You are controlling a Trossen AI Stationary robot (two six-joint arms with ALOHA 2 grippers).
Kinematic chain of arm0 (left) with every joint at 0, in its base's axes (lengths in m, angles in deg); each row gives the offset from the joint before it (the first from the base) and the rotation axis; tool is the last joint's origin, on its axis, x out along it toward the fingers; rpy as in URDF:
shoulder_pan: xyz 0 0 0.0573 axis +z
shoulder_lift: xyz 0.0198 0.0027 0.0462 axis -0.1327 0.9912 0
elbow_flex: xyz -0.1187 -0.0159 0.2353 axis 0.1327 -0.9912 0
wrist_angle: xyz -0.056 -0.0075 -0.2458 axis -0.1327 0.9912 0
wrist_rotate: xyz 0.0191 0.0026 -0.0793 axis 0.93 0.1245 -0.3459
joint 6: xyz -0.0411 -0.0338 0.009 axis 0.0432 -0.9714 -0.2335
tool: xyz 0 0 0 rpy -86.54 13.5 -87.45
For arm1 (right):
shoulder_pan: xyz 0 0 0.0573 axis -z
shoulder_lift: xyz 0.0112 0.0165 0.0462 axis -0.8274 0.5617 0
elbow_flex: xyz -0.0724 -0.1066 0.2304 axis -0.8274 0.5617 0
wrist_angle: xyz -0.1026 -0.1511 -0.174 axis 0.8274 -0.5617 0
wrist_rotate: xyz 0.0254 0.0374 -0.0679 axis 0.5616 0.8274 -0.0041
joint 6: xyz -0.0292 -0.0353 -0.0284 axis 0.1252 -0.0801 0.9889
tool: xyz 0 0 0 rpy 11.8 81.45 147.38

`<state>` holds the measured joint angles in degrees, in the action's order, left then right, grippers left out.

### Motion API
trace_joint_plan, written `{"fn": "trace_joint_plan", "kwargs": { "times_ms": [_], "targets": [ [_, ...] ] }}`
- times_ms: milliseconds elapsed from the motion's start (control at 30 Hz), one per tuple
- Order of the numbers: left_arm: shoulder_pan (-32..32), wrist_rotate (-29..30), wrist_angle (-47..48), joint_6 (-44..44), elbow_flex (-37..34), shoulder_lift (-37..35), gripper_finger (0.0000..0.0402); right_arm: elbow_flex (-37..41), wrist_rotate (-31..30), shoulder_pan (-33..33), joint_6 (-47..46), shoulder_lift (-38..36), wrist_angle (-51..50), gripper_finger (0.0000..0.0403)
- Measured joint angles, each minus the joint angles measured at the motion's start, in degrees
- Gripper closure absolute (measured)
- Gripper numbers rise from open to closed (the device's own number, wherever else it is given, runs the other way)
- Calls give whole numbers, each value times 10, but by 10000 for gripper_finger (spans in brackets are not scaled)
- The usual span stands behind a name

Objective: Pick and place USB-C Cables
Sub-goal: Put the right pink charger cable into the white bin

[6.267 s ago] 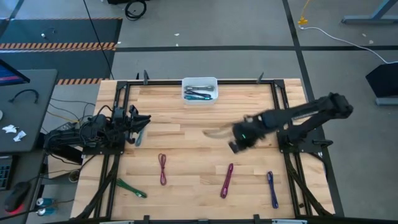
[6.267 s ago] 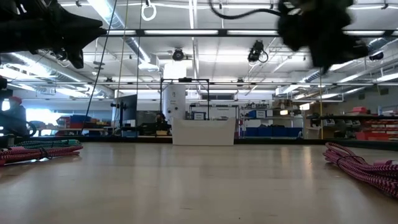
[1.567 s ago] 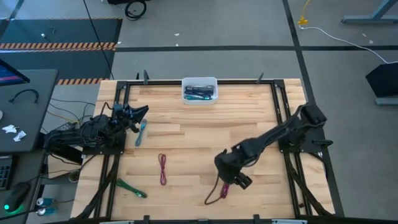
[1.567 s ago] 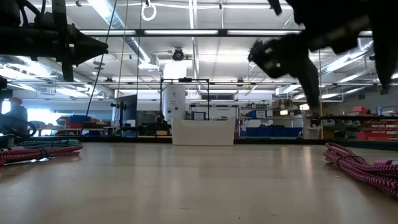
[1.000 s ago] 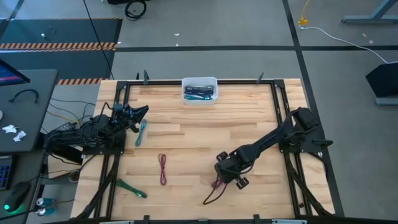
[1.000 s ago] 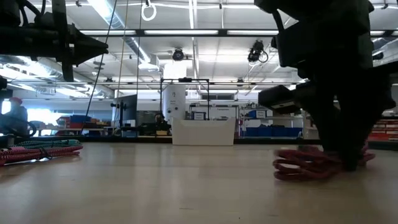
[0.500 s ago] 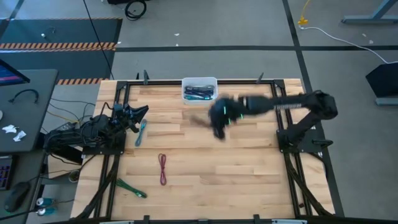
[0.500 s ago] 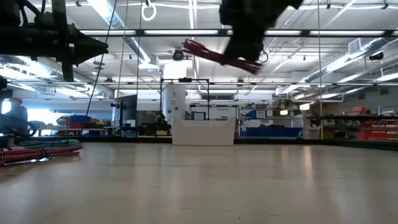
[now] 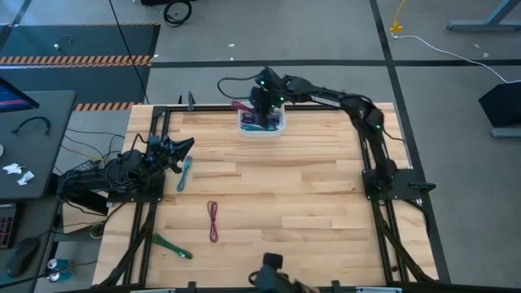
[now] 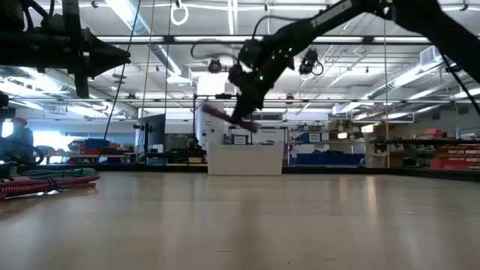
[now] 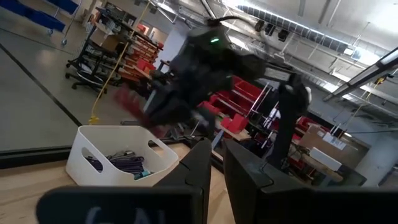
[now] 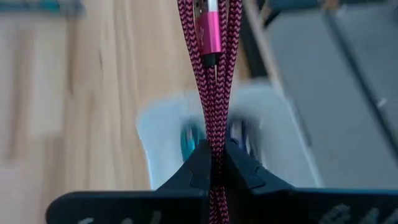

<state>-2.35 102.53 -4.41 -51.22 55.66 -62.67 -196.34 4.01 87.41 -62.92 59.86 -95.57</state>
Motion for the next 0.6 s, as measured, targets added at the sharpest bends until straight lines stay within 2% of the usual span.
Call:
{"fn": "trace_joint_plan", "kwargs": {
  "times_ms": [167, 367, 600],
  "targets": [
    [0, 0, 0, 0, 0, 0, 356, -18, 8, 20, 56, 49, -100, 383],
    [0, 0, 0, -9, 0, 0, 356, -15, 7, 29, 78, 86, -125, 381],
    [0, 3, 0, -26, 0, 0, 356, -14, -14, 29, 73, 110, -119, 323]
  ]
}}
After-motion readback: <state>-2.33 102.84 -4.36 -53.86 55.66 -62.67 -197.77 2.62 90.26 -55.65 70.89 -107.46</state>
